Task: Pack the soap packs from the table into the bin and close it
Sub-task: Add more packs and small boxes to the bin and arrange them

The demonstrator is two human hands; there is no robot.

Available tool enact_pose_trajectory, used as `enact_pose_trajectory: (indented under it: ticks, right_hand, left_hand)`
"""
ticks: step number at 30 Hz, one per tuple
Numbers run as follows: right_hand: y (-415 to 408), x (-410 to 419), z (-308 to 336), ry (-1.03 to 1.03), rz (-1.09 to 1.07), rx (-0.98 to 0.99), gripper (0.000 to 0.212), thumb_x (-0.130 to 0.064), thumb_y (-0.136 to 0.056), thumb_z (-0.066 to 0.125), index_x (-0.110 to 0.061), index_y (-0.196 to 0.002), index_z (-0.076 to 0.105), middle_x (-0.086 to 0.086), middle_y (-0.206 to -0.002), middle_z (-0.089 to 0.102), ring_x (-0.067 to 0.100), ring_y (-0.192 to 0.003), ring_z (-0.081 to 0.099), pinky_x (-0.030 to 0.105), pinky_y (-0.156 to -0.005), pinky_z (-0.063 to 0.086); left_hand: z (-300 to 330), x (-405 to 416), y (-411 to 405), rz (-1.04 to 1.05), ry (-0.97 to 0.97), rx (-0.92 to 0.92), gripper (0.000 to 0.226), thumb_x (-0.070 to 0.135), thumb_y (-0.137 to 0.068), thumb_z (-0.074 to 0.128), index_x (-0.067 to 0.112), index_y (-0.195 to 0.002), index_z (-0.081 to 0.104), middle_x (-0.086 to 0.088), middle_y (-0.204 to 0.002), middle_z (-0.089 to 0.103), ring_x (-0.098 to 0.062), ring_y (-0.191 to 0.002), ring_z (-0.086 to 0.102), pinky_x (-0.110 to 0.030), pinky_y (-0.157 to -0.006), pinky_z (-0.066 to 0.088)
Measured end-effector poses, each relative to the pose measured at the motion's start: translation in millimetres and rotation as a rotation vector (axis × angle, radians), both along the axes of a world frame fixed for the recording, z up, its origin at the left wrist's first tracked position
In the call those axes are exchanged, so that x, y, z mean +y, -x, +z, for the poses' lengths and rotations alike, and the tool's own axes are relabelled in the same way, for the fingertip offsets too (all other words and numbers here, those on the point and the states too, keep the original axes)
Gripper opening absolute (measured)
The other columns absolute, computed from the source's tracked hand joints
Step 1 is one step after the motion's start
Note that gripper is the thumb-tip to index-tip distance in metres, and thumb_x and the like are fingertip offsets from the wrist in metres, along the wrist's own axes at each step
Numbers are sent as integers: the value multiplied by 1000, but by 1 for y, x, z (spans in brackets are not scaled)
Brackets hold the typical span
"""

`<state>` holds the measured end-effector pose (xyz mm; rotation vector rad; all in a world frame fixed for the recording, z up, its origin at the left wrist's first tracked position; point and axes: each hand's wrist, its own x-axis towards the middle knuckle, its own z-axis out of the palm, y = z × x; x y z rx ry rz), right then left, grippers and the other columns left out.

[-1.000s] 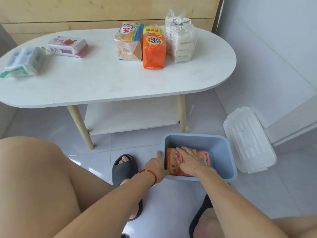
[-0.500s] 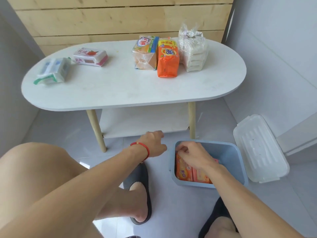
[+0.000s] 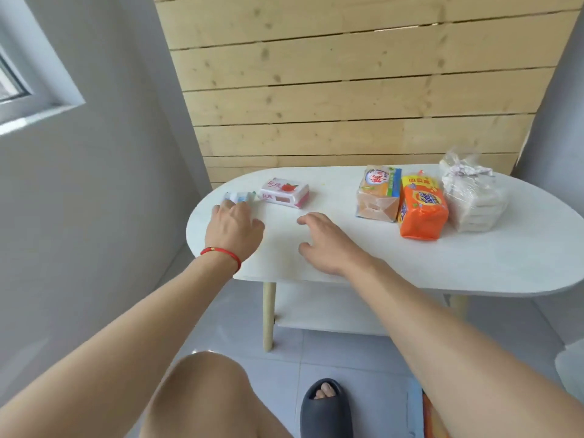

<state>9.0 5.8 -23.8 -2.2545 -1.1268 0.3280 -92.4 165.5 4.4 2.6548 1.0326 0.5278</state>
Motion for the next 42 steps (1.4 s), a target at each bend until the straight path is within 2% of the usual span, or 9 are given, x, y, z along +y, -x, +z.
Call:
enact_pose_trajectory:
  ticks: [4,10,14,19,24,28,36,39,42]
  right_hand:
    - [-11,30,-28,7,-136,-15,69,-24,-97,53,-11,-158,24,13,-165,7,31,-155,-5,39,-124,13]
    - [-46,71,-43,30,-98,-330,78,-39,-101,48,-25,-164,3,8,-170,-15,36,-156,-11,46,-126,8]
    - [-69,101,-36,60,-115,-371,64,-44,-104,45,-24,-159,22,5,-170,8,29,-157,1,49,-124,14]
    - [-58,87,-33,-96,-159,-432,31,-24,-97,61,-12,-125,54,8,-131,47,30,-126,46,37,-106,36]
    - [-27,27,-28,-89,-121,-514,33,1,-89,59,-9,-120,52,13,-122,48,33,-109,45,38,-95,37]
    - [-10,-46,-22,215,-98,-621,49,-4,-92,53,-6,-139,39,21,-127,50,37,-112,44,44,-97,38]
    - [-15,-242,6,253,-101,-245,53,-25,-94,62,-22,-143,40,11,-126,47,29,-123,40,39,-100,39]
    - [-15,-322,5,192,-116,-3,58,-34,-93,67,-32,-146,42,1,-135,53,15,-126,48,33,-98,44]
    - [-11,-387,-12,-10,-222,535,51,-35,-91,67,-32,-141,54,-8,-137,62,12,-120,63,37,-92,59]
  left_hand:
    - [-33,46,-13,46,32,87,53,40,-90,55,26,-140,46,-8,-144,40,-33,-130,37,-46,-102,40]
    - [-60,46,-20,14,-203,-126,27,35,-83,60,14,-97,52,-9,-100,51,-35,-83,49,-45,-68,46]
    - [-64,41,-16,-6,-203,-197,22,29,-76,58,13,-88,49,-5,-91,49,-30,-74,43,-44,-67,43]
    - [-55,31,-3,-91,-190,-141,25,29,-77,63,14,-91,50,-3,-92,52,-32,-72,47,-35,-67,35]
    - [-31,10,13,-321,-106,24,42,37,-75,69,25,-110,50,4,-109,53,-29,-83,58,-31,-69,32]
    - [-14,-26,10,-418,-13,257,77,42,-75,72,31,-142,35,-6,-131,47,-33,-106,57,-31,-81,38]
    - [8,-158,-19,-843,-75,505,78,46,-66,79,34,-130,37,-4,-105,63,-26,-85,57,-34,-76,48]
    - [-2,-204,-26,-973,174,687,74,53,-62,74,39,-125,35,6,-106,60,-19,-88,62,-36,-77,54]
    - [-32,-244,-40,-1004,484,883,61,49,-65,71,32,-119,50,9,-100,65,-10,-84,66,-23,-66,53]
